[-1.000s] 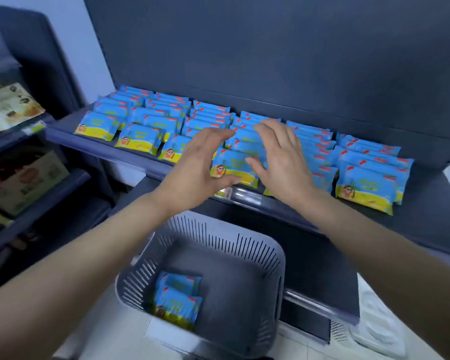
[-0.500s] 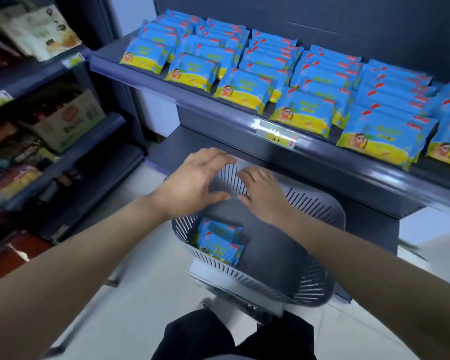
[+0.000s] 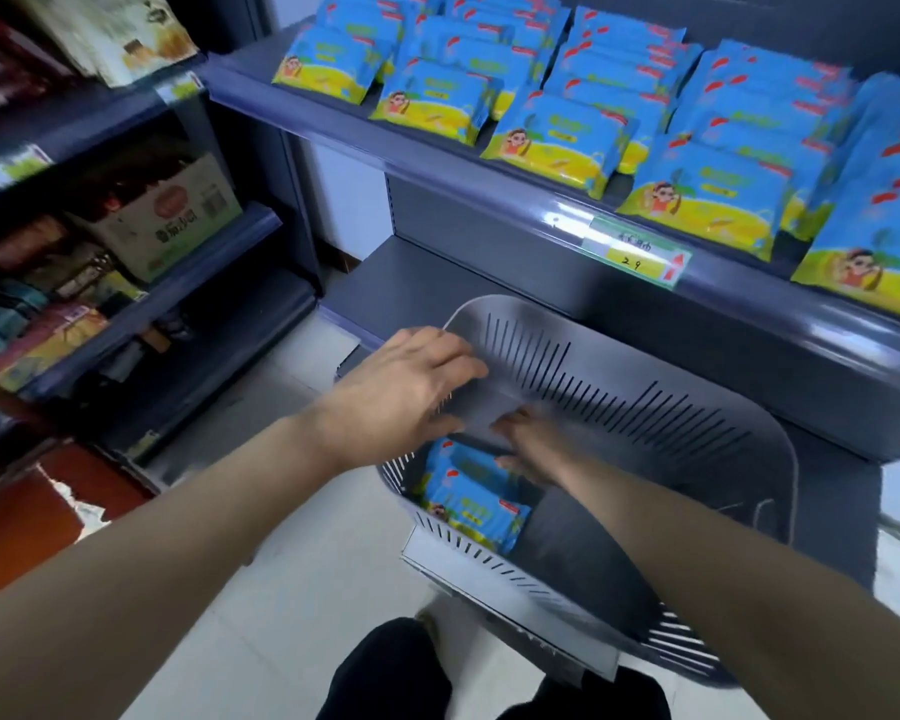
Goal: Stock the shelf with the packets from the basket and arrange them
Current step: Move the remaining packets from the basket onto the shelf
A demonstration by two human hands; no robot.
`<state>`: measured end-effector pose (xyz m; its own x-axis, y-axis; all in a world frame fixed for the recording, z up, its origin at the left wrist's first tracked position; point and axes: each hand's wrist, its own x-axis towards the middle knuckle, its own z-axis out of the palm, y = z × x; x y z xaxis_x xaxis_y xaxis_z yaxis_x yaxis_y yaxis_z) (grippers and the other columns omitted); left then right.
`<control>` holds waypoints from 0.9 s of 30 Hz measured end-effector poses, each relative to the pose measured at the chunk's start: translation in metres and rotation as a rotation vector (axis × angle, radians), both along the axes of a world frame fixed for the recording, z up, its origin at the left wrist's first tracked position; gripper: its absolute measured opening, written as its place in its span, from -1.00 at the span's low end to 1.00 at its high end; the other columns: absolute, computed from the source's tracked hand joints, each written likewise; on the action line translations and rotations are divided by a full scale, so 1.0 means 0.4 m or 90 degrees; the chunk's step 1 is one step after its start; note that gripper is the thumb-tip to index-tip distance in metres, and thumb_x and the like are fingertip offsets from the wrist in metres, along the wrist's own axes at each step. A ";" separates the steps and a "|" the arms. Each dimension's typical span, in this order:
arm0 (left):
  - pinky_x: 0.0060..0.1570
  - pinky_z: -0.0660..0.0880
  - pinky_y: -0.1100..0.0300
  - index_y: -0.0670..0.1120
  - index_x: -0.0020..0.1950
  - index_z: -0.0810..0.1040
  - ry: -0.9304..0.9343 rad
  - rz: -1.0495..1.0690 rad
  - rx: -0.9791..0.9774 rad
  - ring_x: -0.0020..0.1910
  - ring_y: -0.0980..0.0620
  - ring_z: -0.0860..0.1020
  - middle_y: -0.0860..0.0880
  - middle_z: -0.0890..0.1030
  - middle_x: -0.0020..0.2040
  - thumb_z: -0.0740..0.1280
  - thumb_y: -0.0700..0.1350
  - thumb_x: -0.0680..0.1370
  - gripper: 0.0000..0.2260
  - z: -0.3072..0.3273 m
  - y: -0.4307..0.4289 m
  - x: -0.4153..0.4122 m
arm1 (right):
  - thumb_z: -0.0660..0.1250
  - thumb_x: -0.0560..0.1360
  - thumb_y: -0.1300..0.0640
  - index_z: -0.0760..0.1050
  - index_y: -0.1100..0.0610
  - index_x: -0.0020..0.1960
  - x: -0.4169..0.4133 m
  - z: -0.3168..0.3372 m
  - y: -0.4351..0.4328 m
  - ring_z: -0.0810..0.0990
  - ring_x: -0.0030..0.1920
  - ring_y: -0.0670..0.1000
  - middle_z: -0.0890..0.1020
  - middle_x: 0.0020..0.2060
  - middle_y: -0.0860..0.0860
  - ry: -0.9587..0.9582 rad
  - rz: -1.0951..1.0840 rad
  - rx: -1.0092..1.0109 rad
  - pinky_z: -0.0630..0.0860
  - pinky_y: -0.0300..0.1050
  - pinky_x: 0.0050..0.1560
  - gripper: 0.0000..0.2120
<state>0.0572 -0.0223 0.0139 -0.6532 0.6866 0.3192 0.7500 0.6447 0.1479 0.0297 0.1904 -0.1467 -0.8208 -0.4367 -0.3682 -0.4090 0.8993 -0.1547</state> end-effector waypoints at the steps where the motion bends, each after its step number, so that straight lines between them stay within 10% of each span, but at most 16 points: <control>1: 0.11 0.29 0.15 -0.14 0.16 0.52 0.004 0.001 0.003 0.07 -0.02 0.39 -0.12 0.57 0.06 0.42 0.00 0.32 -0.54 -0.007 -0.002 -0.004 | 0.28 0.51 -0.06 0.32 0.07 0.42 -0.006 -0.015 -0.001 0.28 0.40 0.09 0.39 0.39 0.04 -0.019 -0.015 -0.003 0.23 0.03 0.39 -0.49; 15: 0.06 0.24 0.19 -0.17 0.13 0.56 -0.019 0.001 -0.067 0.03 -0.02 0.39 -0.14 0.58 0.02 0.50 -0.03 0.27 -0.52 -0.056 0.005 0.004 | 0.42 0.37 0.19 0.36 0.13 -0.16 -0.009 -0.079 -0.015 0.39 -0.20 -0.02 0.44 -0.21 0.05 -0.219 -0.201 -0.125 0.22 -0.16 -0.33 -0.78; 22: 0.02 0.27 0.22 -0.12 0.08 0.58 -0.061 0.010 -0.061 -0.02 -0.04 0.48 -0.08 0.59 -0.03 0.24 0.08 0.36 -0.59 -0.002 0.042 0.000 | 0.27 0.39 0.37 0.17 0.02 -0.30 -0.024 0.134 0.076 0.38 -0.22 0.05 0.43 -0.24 0.06 -0.051 -0.220 -0.233 0.21 -0.10 -0.32 -0.65; 27: 0.02 0.24 0.19 -0.11 0.13 0.57 -0.076 0.013 -0.079 0.01 -0.12 0.54 -0.09 0.58 0.00 0.47 -0.04 0.31 -0.58 0.060 0.084 -0.031 | 0.23 0.42 0.35 0.37 0.11 -0.05 -0.021 0.304 0.153 0.43 -0.16 0.06 0.49 -0.15 0.03 0.019 -0.248 -0.250 0.35 -0.11 -0.19 -0.82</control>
<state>0.0448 0.0115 0.0381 -0.6953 0.7026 0.1517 0.7187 0.6782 0.1532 0.0215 0.2515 -0.0249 -0.9565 -0.1986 -0.2134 -0.0667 0.8617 -0.5031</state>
